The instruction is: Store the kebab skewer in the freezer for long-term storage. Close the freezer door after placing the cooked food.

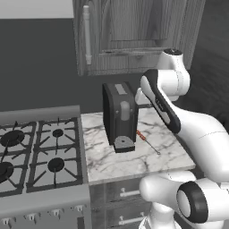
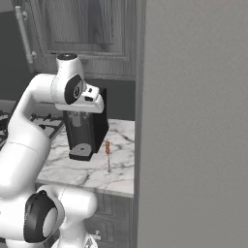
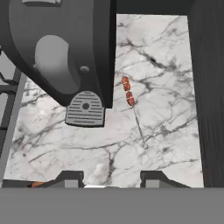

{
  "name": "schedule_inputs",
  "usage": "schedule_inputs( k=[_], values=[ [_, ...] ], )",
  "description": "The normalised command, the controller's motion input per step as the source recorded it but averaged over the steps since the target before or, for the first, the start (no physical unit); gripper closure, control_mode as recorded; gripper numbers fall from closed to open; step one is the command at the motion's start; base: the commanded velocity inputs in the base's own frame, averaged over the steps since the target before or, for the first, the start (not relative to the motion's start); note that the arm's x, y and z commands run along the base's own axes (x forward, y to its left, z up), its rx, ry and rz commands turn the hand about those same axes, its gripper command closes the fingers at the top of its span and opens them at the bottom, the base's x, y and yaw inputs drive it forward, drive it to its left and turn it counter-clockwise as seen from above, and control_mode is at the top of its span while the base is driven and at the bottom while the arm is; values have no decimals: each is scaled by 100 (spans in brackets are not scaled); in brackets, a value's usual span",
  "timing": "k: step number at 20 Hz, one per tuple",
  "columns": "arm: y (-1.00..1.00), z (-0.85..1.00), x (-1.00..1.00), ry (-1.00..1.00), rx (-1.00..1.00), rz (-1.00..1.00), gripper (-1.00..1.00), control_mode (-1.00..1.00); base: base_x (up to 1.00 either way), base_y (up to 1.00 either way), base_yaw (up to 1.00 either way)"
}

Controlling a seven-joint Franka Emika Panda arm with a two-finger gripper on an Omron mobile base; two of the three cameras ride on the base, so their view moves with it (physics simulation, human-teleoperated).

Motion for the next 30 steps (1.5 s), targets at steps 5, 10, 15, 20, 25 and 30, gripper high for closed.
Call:
schedule_inputs(
  k=[5, 10, 15, 20, 25, 30],
  values=[
    [-2, -8, 0, 0, -11, 0, -100, -100, 0, 0, 0],
    [-21, -37, -1, 0, -15, 4, -100, -100, 0, 0, 0],
    [-10, -40, 0, 0, 0, 1, -100, -100, 0, 0, 0],
    [-16, -38, 0, 0, 11, 3, -100, -100, 0, 0, 0],
    [-23, -51, 0, 2, 2, 5, -100, -100, 0, 0, 0],
    [-7, -57, 0, 6, -3, 5, -100, -100, 0, 0, 0]
  ],
)
